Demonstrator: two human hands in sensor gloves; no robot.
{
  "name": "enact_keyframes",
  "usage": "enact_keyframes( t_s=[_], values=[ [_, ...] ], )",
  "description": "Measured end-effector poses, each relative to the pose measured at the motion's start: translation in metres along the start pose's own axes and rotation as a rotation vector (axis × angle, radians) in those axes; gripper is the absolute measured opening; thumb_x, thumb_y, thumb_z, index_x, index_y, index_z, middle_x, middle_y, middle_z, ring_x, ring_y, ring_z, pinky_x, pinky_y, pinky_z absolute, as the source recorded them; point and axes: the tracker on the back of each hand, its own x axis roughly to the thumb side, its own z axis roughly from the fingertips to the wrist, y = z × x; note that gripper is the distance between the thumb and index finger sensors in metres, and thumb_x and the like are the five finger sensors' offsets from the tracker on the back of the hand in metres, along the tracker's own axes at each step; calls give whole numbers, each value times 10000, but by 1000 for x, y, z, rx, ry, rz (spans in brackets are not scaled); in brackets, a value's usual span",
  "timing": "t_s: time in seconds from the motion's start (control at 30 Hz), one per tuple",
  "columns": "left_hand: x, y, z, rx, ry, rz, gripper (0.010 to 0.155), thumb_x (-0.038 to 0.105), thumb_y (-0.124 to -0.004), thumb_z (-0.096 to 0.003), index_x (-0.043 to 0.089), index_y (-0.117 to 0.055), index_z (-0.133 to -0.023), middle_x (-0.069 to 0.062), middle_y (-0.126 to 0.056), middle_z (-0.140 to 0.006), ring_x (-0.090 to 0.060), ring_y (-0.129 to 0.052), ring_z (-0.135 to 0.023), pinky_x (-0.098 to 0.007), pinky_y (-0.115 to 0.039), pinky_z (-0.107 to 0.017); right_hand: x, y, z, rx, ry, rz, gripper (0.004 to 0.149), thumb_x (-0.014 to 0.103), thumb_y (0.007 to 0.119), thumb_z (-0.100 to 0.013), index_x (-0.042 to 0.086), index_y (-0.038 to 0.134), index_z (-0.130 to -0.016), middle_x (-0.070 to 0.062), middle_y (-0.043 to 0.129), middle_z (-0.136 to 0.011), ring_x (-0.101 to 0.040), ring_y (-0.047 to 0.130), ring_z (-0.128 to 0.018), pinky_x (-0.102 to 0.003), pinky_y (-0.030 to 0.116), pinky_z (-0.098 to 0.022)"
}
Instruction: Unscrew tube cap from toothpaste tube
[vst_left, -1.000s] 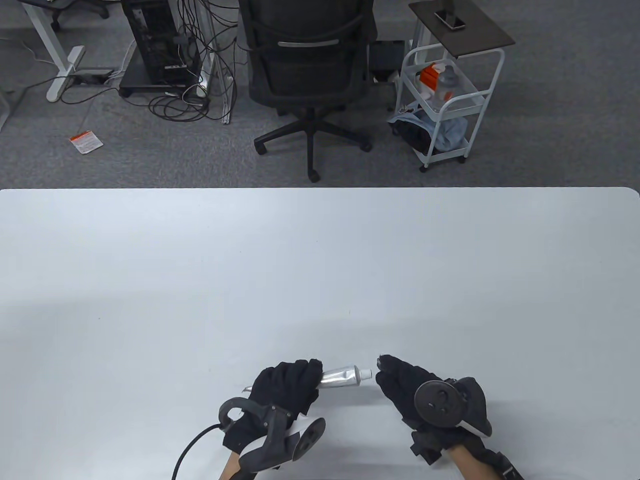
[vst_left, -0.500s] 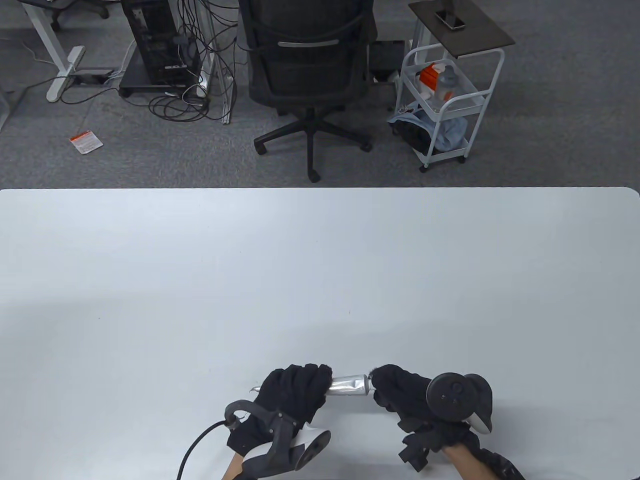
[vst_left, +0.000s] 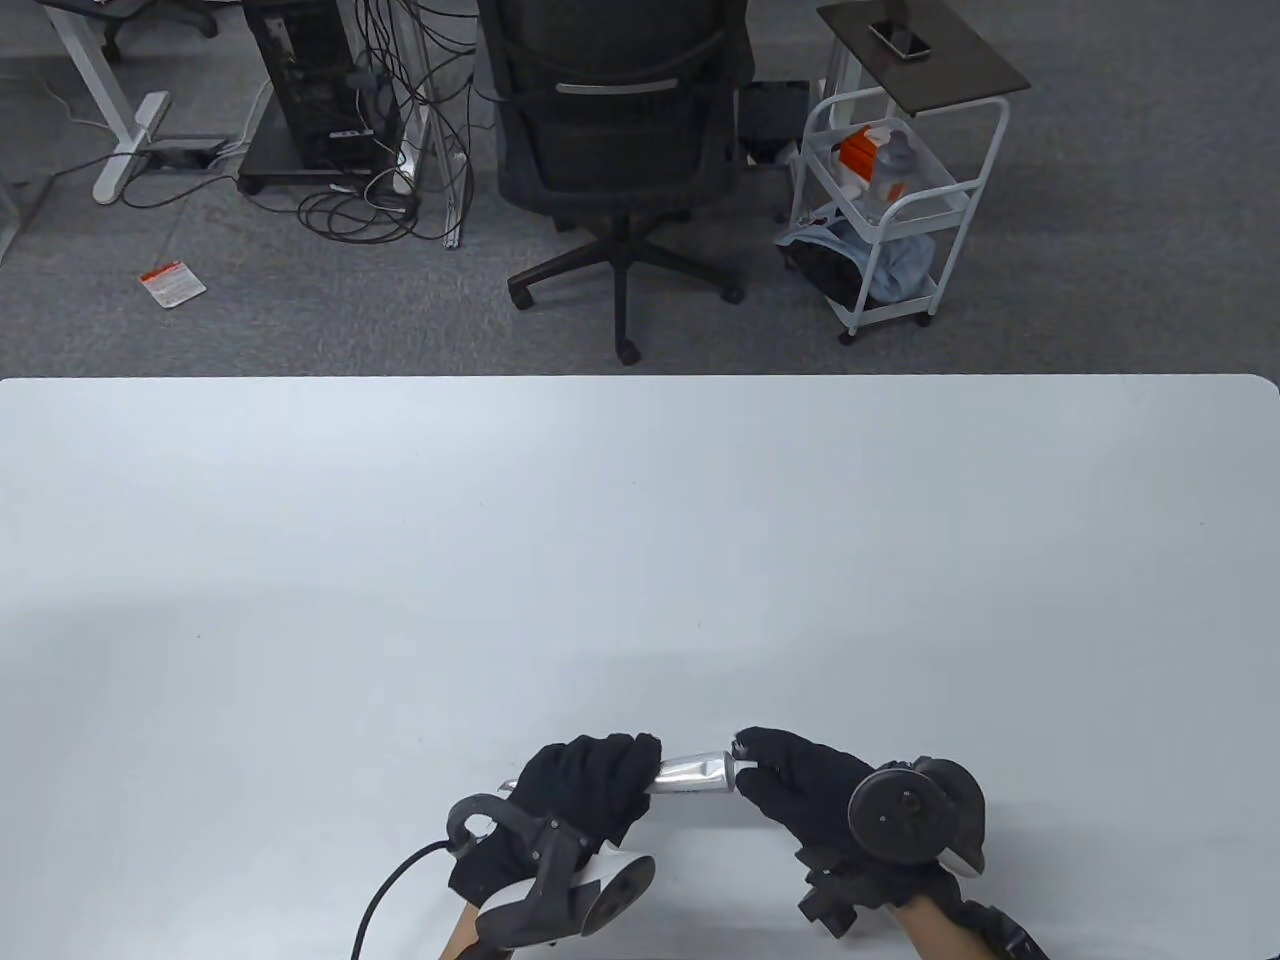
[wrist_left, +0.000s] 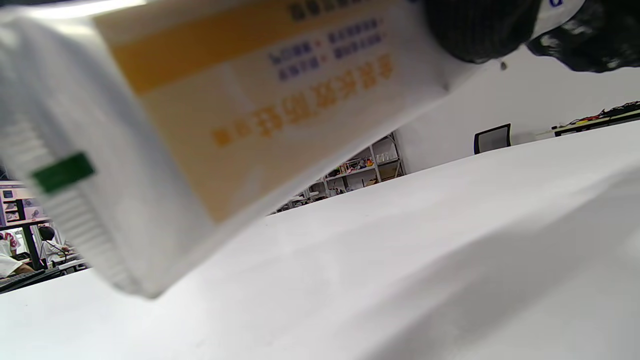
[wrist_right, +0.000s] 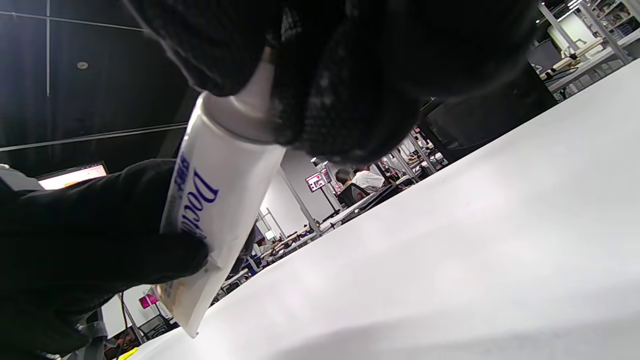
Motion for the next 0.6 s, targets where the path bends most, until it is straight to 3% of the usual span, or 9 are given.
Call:
enact_keyframes(
  t_s=[0.03,0.1,0.2,0.4,0.6],
  values=[
    [0,0,0,-1,2,-2,546,425,-709,-571,319,-576,-1090,14,-779,-1058,-147,-883,-943,-381,-859,-652,0,0,0,-1,1,4,491,284,769,-534,93,639,-968,-153,869,-826,-313,944,-628,-428,823,-388],
    [-1,1,0,2,5,-3,549,427,-709,-570,318,-574,-1091,13,-779,-1057,-145,-882,-943,-381,-858,-651,-2,2,0,14,4,16,607,402,703,-552,62,565,-1035,-216,815,-897,-383,899,-692,-473,798,-420],
    [-2,1,0,5,11,-11,547,426,-707,-572,321,-573,-1091,15,-775,-1060,-146,-881,-944,-382,-857,-653,-9,0,1,-11,68,-4,664,492,591,-565,3,598,-1014,-246,846,-846,-407,915,-633,-484,800,-381],
    [-3,1,0,15,15,-9,548,426,-708,-571,320,-573,-1091,13,-776,-1059,-145,-879,-945,-384,-855,-653,-14,-1,-2,33,121,-66,489,414,620,-582,35,770,-851,-162,955,-648,-336,980,-459,-444,827,-281],
    [-3,0,0,15,12,-4,546,425,-708,-571,319,-573,-1089,13,-776,-1057,-145,-882,-942,-383,-858,-650,-10,-4,-3,48,67,-101,472,321,711,-563,29,688,-934,-174,908,-759,-313,963,-535,-416,824,-319]
  ],
)
